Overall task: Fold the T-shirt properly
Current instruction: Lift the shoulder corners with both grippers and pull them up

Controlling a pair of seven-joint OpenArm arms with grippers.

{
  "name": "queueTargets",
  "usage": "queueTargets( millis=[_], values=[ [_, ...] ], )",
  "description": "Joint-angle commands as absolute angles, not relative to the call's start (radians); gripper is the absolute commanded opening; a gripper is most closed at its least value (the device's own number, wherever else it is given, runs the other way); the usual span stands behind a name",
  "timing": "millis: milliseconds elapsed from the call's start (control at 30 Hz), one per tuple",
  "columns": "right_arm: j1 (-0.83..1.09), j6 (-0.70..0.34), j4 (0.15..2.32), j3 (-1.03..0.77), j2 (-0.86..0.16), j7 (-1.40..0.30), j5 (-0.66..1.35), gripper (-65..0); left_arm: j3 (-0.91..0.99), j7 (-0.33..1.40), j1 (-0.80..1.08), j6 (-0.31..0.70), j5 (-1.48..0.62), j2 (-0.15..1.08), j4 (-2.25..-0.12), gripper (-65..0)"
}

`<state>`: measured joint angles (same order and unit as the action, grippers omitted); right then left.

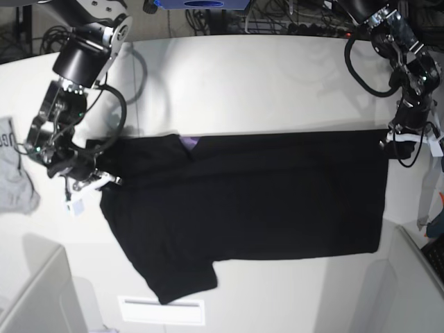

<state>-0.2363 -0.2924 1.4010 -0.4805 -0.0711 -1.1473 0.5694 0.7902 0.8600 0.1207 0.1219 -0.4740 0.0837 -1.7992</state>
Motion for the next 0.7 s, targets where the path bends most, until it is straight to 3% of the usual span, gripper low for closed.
queueTargets(
  millis=[0, 200, 533, 567, 633, 667],
  values=[
    [-0.278, -0.294, 1.395, -0.481, -0.090, -1.113, 0.584, -65.0, 0.792, 0.837, 0.102, 0.124, -0.467, 0.097, -1.799, -65.0],
    [-0.323, -0.292, 1.287, -0.479, -0.097, -1.069, 0.582, -65.0, 0.728, 0.835, 0.050, 0.124, -0.452, 0.131, -1.715, -65.0],
    [-0.321, -0.291, 1.279, -0.440, -0.097, -1.015, 0.582, -65.0, 0.665, 0.831, -0.030, 0.124, -0.337, 0.131, -1.644, -65.0],
    [-0.320, -0.291, 1.282, -0.441, -0.097, -1.015, 0.582, -60.9, 0.665, 0.831, -0.036, 0.124, -0.338, 0.134, -1.643, -65.0],
    [-0.318, -0.291, 1.288, -0.447, -0.097, -1.013, 0.585, -45.0, 0.665, 0.831, -0.044, 0.124, -0.338, 0.137, -1.641, -65.0],
    [-0.317, -0.291, 1.288, -0.469, -0.097, -1.013, 0.585, -38.4, 0.668, 0.831, -0.044, 0.124, -0.338, 0.137, -1.643, -59.1]
  ],
)
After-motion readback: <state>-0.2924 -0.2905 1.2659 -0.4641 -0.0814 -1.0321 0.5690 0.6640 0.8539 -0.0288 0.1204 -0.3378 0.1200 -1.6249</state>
